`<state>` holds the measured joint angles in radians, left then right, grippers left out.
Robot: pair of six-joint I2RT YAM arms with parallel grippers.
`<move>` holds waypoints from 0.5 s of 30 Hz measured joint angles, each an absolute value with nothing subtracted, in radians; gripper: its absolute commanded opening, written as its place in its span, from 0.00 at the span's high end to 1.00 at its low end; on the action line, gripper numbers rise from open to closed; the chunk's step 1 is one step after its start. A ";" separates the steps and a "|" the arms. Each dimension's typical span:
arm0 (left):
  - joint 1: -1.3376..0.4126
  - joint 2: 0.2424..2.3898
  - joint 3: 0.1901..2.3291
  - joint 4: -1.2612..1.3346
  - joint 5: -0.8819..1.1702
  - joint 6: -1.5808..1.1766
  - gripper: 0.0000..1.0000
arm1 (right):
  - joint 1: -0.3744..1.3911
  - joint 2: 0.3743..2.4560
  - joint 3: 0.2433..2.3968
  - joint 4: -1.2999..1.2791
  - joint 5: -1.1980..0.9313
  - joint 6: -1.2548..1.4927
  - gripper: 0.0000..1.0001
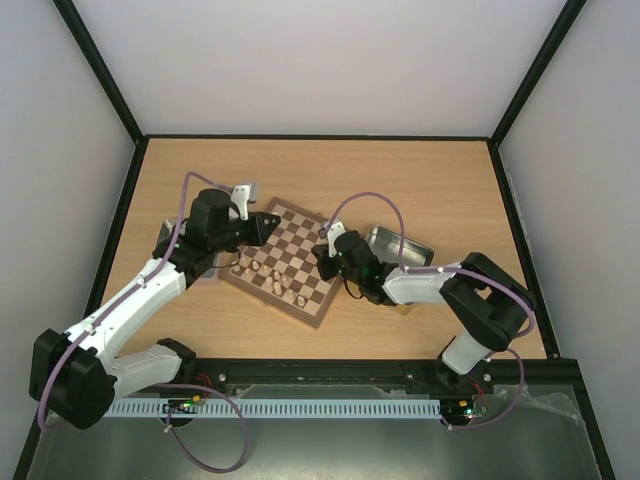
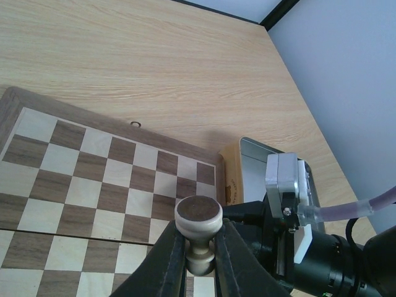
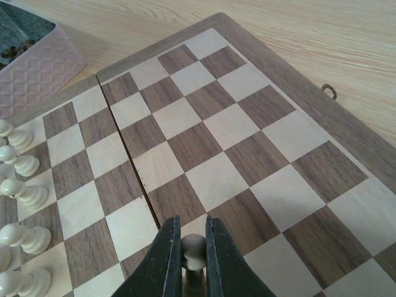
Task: Set up the chess pieces on the board
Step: Place the chess piece on the chessboard.
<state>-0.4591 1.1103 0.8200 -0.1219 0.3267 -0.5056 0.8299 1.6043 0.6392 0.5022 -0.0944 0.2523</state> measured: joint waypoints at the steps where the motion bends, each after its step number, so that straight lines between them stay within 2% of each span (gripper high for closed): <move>1: -0.459 1.113 0.820 -0.122 0.330 -0.505 0.91 | 0.830 1.608 0.639 0.502 -0.094 0.252 0.93; 10: -0.457 1.126 0.820 -0.122 0.342 -0.505 0.90 | 0.830 1.628 0.639 0.501 -0.091 0.247 0.84; 15: -0.456 1.127 0.820 -0.122 0.344 -0.501 0.90 | 0.830 1.628 0.639 0.498 -0.091 0.247 0.82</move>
